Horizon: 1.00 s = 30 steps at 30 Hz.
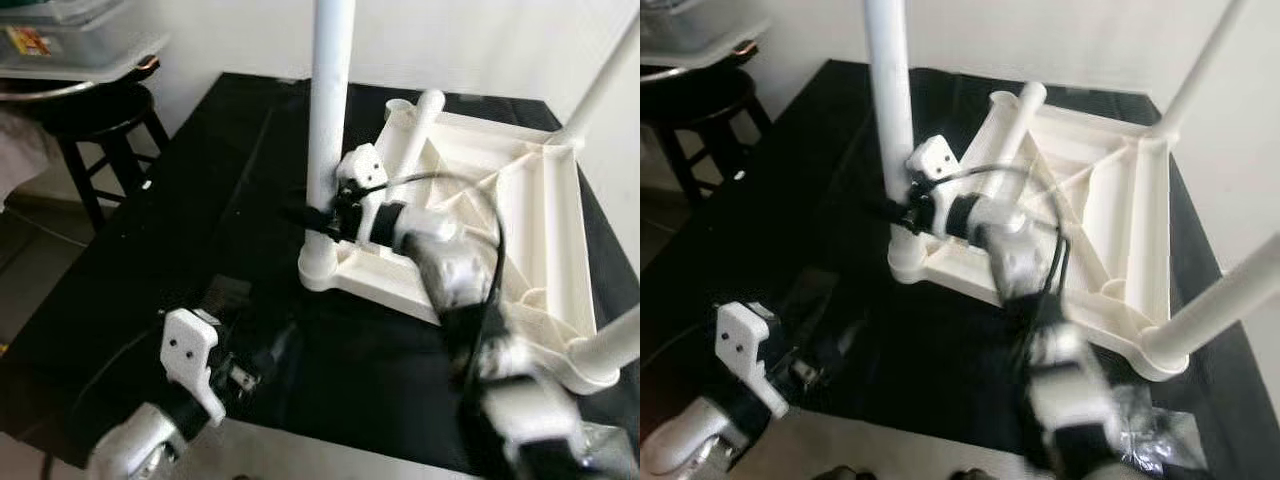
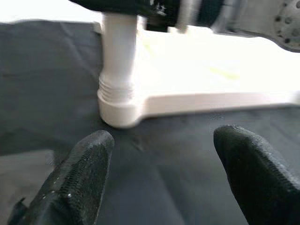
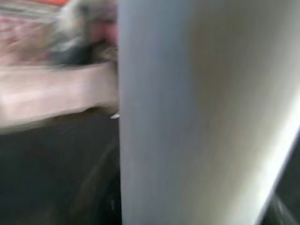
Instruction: Building children table
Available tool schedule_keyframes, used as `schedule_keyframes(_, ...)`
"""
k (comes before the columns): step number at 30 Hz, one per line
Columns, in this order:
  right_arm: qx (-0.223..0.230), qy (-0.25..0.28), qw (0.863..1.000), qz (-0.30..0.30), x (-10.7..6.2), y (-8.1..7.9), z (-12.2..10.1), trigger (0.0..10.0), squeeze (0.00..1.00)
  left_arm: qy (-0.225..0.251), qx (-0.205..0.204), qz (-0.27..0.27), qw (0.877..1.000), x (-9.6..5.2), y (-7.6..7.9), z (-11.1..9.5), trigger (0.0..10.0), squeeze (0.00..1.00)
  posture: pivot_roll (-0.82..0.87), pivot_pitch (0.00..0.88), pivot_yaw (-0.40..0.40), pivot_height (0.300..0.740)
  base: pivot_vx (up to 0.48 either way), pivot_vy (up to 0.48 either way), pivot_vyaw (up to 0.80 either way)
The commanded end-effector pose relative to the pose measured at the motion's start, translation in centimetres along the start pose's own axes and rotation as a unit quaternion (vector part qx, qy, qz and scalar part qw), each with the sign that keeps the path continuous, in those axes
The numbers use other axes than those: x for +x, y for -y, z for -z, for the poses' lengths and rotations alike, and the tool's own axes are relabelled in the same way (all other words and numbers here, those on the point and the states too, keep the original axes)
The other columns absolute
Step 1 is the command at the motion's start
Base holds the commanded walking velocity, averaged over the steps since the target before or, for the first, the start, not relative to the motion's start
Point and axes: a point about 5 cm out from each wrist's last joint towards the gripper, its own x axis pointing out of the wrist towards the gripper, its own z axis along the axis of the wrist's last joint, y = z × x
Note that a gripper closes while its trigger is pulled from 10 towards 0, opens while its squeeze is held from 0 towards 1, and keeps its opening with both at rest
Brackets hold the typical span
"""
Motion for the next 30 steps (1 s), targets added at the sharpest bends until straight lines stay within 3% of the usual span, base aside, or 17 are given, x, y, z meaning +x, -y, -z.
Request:
schedule_keyframes(1, -0.018, -0.091, 0.993, 0.074, -2.0, 1.7, 3.4, 0.0, 0.00, -0.008, -0.017, 0.017, 1.000, -0.3, 0.3, 0.2, 10.0, 0.00, 0.04, 0.156, -0.023, 0.740, 0.000, 0.000, 0.00)
schedule_keyframes(2, -0.012, -0.085, 0.996, 0.038, -2.6, 0.1, 3.5, 0.0, 0.00, 0.002, -0.033, 0.018, 0.999, -0.3, -0.1, 0.0, 10.0, 0.00, 0.04, 0.155, -0.017, 0.740, 0.000, 0.000, 0.00)
schedule_keyframes(3, -0.003, -0.072, 0.997, 0.005, -3.9, -3.1, 3.4, 0.0, 0.00, 0.029, -0.023, -0.016, 0.999, -0.5, -3.1, -0.9, 10.0, 0.00, 0.02, 0.136, 0.002, 0.740, 0.000, 0.000, 0.00)
schedule_keyframes(5, -0.003, -0.072, 0.997, 0.005, -3.9, -3.1, 3.4, 0.0, 0.00, 0.029, -0.023, -0.016, 0.999, -0.5, -3.1, -0.9, 10.0, 0.00, 0.02, 0.136, 0.002, 0.740, 0.000, 0.000, 0.00)
schedule_keyframes(7, -0.008, -0.065, 0.998, -0.001, -3.9, -3.6, 3.0, 0.0, 0.00, 0.035, 0.003, -0.039, 0.999, -0.7, -4.9, -1.2, 10.0, 0.00, 0.02, 0.131, 0.002, 0.740, 0.000, 0.000, 0.00)
schedule_keyframes(10, -0.013, -0.066, 0.998, -0.001, -3.7, -3.3, 2.6, 0.0, 0.00, 0.032, 0.018, -0.046, 0.998, -0.8, -5.4, -1.1, 10.0, 0.00, 0.02, 0.127, -0.001, 0.740, 0.000, 0.000, 0.00)
schedule_keyframes(11, -0.013, -0.063, 0.998, 0.003, -3.4, -3.0, 2.1, 10.0, 0.00, 0.035, 0.028, -0.046, 0.998, -1.0, -5.9, -1.2, 10.0, 0.00, 0.03, 0.120, -0.002, 0.740, 0.000, 0.000, 0.00)
schedule_keyframes(17, -0.046, -0.049, 0.994, -0.085, -2.7, -1.1, 0.3, 10.0, 0.00, 0.037, 0.027, 0.000, 0.999, -2.3, -7.2, -1.9, 10.0, 0.00, 0.03, 0.109, 0.000, 0.740, 0.000, 0.000, 0.00)
schedule_keyframes(20, -0.078, -0.053, 0.989, -0.118, -3.1, -0.2, -0.2, 10.0, 0.00, 0.023, 0.037, 0.000, 0.999, -2.4, -7.7, -1.8, 10.0, 0.00, 0.03, 0.109, 0.000, 0.740, 0.000, 0.000, 0.00)
schedule_keyframes(22, -0.115, -0.073, 0.978, -0.157, -3.8, 1.2, -0.3, 10.0, 0.00, 0.000, 0.055, -0.025, 0.998, -2.1, -8.2, -1.5, 10.0, 0.00, 0.04, 0.102, 0.001, 0.740, 0.000, 0.000, 0.00)
schedule_keyframes(23, -0.115, -0.073, 0.978, -0.157, -3.8, 1.2, -0.3, 10.0, 0.00, 0.000, 0.055, -0.025, 0.998, -2.1, -8.2, -1.5, 10.0, 0.00, 0.04, 0.102, 0.001, 0.740, 0.000, 0.000, 0.00)
schedule_keyframes(24, -0.113, -0.083, 0.972, -0.187, -4.4, 2.3, -0.6, 10.0, 0.00, -0.015, 0.047, -0.041, 0.998, -1.9, -8.3, -1.0, 10.0, 0.00, 0.04, 0.098, 0.001, 0.740, 0.000, 0.000, 0.00)
schedule_keyframes(30, -0.072, -0.063, 0.971, -0.217, -5.4, 3.5, -1.4, 10.0, 0.00, -0.041, 0.013, -0.068, 0.997, -1.3, -8.0, 0.1, 10.0, 0.00, 0.04, 0.096, -0.001, 0.740, 0.000, 0.000, 0.00)
